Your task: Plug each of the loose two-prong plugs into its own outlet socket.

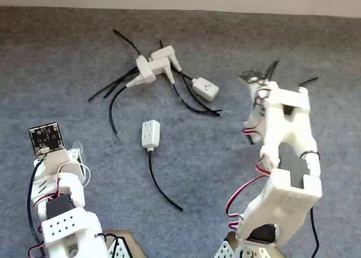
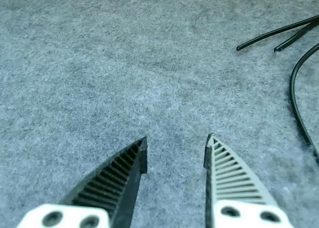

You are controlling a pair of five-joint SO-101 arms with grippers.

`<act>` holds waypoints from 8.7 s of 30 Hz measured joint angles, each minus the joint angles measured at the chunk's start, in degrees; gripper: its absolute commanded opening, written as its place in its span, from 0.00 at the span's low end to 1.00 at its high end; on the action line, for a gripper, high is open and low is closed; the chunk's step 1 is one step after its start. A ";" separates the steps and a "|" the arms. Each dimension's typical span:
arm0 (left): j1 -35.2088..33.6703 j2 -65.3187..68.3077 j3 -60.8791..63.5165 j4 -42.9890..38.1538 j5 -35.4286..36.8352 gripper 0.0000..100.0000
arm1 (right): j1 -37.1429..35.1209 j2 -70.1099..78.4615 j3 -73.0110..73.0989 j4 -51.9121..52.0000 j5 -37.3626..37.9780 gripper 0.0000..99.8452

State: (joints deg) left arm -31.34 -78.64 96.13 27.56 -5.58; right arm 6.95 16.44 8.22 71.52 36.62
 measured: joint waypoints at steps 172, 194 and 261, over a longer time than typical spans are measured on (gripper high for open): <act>64.09 0.00 -23.30 -7.91 18.55 0.20 | -23.74 -74.46 26.73 20.75 -5.45 0.01; 72.09 -0.79 -16.62 -9.05 18.81 0.20 | -41.32 -77.89 12.48 27.52 -11.78 0.01; 40.18 41.67 -43.60 24.88 22.15 0.24 | -25.76 -40.44 -5.98 27.52 -11.69 0.01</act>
State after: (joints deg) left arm 8.84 -36.97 52.53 52.44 16.57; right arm -18.81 -24.00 2.24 99.03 24.92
